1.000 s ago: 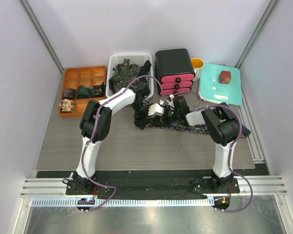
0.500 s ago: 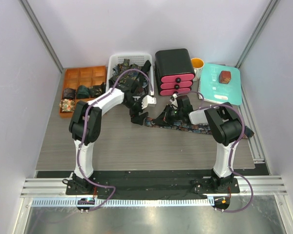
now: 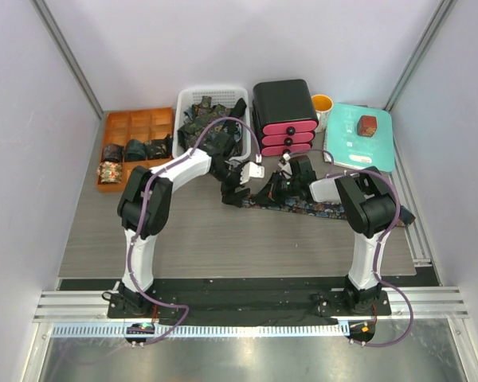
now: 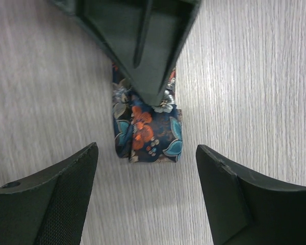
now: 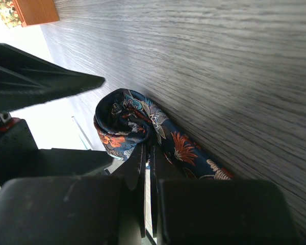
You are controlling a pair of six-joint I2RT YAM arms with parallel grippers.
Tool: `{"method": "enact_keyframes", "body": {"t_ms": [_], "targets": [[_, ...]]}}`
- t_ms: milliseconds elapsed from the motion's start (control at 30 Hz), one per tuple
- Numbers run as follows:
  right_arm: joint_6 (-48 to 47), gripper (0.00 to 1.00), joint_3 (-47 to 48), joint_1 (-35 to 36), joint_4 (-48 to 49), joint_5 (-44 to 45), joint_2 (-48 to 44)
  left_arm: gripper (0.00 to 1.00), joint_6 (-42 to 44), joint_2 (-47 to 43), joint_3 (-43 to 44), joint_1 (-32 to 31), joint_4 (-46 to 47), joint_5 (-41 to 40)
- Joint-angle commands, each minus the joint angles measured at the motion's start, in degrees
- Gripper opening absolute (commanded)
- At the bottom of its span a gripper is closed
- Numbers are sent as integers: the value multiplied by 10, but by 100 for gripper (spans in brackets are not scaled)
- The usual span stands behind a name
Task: Roll the ties
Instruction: Roll the tie at the center of the board.
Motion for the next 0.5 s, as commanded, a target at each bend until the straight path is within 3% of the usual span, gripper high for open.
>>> {"method": "enact_keyframes", "body": {"t_ms": [0,300,467], "targets": [[-53,1,1,-9,-95,61,23,78,31,9,-4,-12,3,-12],[-88,1,19,-16,-142,80,16,82,17,11,-4,-17,22,-18],[-98,1,26,-17,-163,79,18,76,7,34,22,-27,22,-26]]}}
